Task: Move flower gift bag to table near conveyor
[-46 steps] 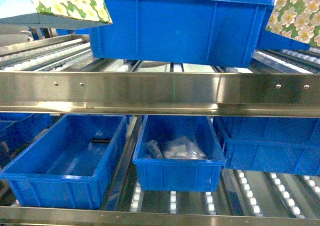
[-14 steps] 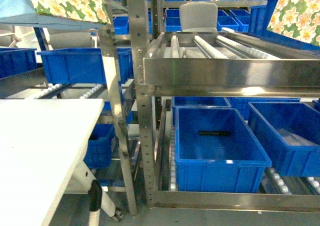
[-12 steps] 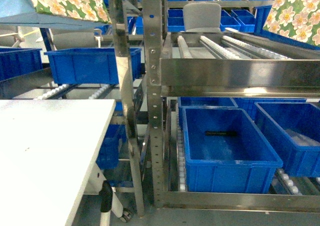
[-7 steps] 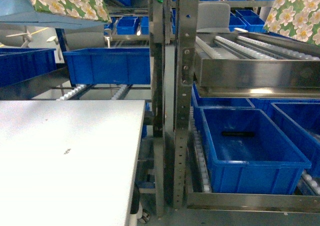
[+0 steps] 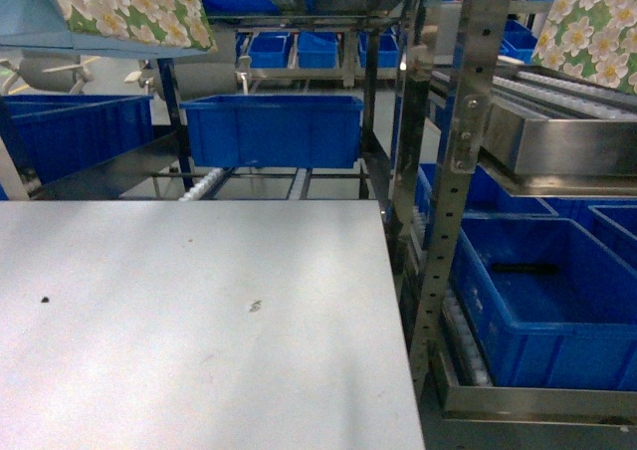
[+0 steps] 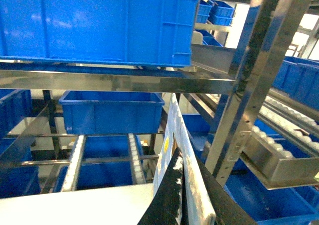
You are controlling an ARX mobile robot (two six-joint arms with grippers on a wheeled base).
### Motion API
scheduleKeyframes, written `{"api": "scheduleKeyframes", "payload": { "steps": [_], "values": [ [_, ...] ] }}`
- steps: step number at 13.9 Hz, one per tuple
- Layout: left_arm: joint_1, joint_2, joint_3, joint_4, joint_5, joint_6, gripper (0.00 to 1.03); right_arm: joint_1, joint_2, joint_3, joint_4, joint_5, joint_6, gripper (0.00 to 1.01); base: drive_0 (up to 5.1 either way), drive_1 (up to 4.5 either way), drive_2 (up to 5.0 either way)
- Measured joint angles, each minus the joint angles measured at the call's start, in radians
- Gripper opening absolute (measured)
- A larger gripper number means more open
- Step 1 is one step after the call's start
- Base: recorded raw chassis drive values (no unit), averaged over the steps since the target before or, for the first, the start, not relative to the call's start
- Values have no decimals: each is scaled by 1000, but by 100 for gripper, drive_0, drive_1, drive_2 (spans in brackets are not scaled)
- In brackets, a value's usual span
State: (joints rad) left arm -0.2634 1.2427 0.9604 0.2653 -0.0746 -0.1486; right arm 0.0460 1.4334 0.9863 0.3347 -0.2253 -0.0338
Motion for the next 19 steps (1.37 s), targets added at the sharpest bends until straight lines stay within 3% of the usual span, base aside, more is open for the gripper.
{"api": "scheduleKeyframes", "payload": {
  "steps": [19],
  "values": [
    [2, 0, 0, 0, 0, 0, 2, 0, -2, 0, 3, 0, 0, 2, -488, 222, 269]
  ]
}}
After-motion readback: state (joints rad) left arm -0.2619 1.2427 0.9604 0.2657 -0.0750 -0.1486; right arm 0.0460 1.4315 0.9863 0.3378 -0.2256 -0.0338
